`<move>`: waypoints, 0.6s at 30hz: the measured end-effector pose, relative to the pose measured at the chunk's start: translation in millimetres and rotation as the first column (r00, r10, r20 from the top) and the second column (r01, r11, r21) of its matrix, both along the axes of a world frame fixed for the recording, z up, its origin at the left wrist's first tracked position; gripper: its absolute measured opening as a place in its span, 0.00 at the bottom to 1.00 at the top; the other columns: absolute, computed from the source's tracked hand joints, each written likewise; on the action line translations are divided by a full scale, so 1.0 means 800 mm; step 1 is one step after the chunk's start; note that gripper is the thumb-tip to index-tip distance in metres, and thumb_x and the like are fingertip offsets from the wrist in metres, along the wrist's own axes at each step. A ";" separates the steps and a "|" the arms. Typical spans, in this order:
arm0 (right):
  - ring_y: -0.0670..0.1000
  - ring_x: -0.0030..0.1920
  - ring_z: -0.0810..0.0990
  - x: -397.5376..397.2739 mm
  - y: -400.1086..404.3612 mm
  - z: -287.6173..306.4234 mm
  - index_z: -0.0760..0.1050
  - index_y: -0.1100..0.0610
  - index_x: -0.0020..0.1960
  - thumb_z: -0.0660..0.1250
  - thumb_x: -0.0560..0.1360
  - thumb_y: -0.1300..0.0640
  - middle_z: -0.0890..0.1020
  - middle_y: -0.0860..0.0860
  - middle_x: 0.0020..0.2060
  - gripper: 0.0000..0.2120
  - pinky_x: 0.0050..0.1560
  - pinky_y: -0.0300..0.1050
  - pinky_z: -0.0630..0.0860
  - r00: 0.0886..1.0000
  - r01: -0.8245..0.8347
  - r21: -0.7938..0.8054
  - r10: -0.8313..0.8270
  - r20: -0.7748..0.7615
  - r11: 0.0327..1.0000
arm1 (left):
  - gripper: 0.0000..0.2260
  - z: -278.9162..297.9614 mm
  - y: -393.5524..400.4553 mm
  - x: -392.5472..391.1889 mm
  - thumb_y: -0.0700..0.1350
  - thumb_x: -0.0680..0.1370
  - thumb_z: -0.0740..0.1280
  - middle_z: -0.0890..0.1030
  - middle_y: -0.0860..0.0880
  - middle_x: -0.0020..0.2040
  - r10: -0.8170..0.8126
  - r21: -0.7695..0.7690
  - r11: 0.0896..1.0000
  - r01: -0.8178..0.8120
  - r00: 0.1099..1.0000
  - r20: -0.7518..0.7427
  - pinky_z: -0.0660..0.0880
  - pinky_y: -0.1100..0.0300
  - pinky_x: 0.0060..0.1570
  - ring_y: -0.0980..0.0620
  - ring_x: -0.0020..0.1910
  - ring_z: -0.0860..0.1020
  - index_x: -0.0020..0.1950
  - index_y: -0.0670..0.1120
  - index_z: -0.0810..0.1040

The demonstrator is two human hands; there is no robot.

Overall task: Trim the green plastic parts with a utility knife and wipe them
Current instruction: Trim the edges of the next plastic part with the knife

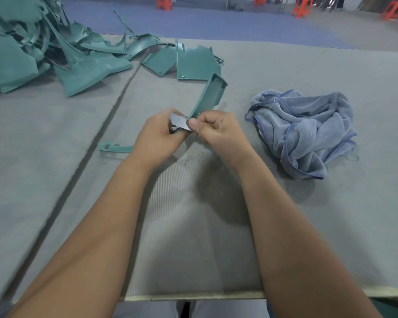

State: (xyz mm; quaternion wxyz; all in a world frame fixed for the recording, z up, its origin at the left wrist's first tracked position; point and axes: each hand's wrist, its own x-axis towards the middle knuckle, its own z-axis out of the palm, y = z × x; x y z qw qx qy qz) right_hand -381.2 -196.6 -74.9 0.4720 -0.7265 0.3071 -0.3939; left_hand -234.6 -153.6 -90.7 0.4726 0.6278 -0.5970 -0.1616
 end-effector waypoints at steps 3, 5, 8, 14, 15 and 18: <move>0.44 0.28 0.60 0.003 -0.004 -0.004 0.67 0.58 0.32 0.64 0.79 0.64 0.64 0.51 0.27 0.17 0.30 0.36 0.59 0.999 -0.006 -0.019 0.007 0.040 1.000 | 0.07 0.002 0.003 -0.002 0.43 0.77 0.70 0.80 0.61 0.35 -0.040 -0.031 0.999 0.039 0.999 -0.030 0.69 0.68 0.38 0.66 0.36 0.75 0.40 0.52 0.79; 0.42 0.27 0.61 0.006 -0.006 -0.007 0.68 0.58 0.33 0.62 0.79 0.65 0.64 0.50 0.26 0.16 0.30 0.35 0.60 0.999 -0.011 -0.041 0.013 0.051 0.999 | 0.03 0.003 0.003 -0.004 0.43 0.78 0.69 0.83 0.53 0.44 -0.063 -0.044 0.997 0.062 0.997 -0.035 0.73 0.64 0.45 0.59 0.45 0.79 0.46 0.47 0.83; 0.40 0.27 0.62 0.011 -0.006 -0.007 0.68 0.55 0.32 0.60 0.80 0.67 0.66 0.46 0.25 0.18 0.31 0.33 0.61 0.994 -0.013 -0.031 0.016 0.112 0.999 | 0.04 0.003 0.003 0.000 0.43 0.77 0.70 0.79 0.54 0.40 -0.067 -0.066 0.996 0.067 0.998 0.013 0.68 0.70 0.42 0.64 0.40 0.76 0.46 0.46 0.84; 0.44 0.28 0.60 -0.002 -0.025 0.006 0.64 0.58 0.37 0.56 0.82 0.64 0.62 0.52 0.31 0.14 0.29 0.33 0.58 0.921 0.040 0.084 -0.070 0.384 0.996 | 0.06 0.002 0.007 0.003 0.42 0.78 0.69 0.76 0.50 0.40 -0.063 -0.038 0.997 0.070 0.984 0.164 0.63 0.69 0.36 0.62 0.34 0.72 0.45 0.41 0.85; 0.44 0.28 0.60 -0.003 -0.027 0.007 0.64 0.58 0.38 0.56 0.82 0.63 0.62 0.52 0.31 0.14 0.29 0.33 0.58 0.921 0.046 0.089 -0.077 0.383 0.995 | 0.07 0.002 0.007 0.004 0.42 0.78 0.69 0.76 0.51 0.40 -0.061 -0.039 0.997 0.068 0.985 0.161 0.64 0.68 0.36 0.62 0.33 0.72 0.45 0.42 0.85; 0.45 0.28 0.60 -0.007 -0.023 0.010 0.67 0.61 0.40 0.58 0.82 0.62 0.62 0.53 0.32 0.11 0.28 0.34 0.57 0.931 0.047 0.110 -0.084 0.356 0.993 | 0.07 0.000 0.004 0.005 0.45 0.78 0.68 0.76 0.53 0.40 -0.041 -0.041 0.998 0.048 0.987 0.152 0.67 0.62 0.37 0.61 0.35 0.72 0.48 0.44 0.85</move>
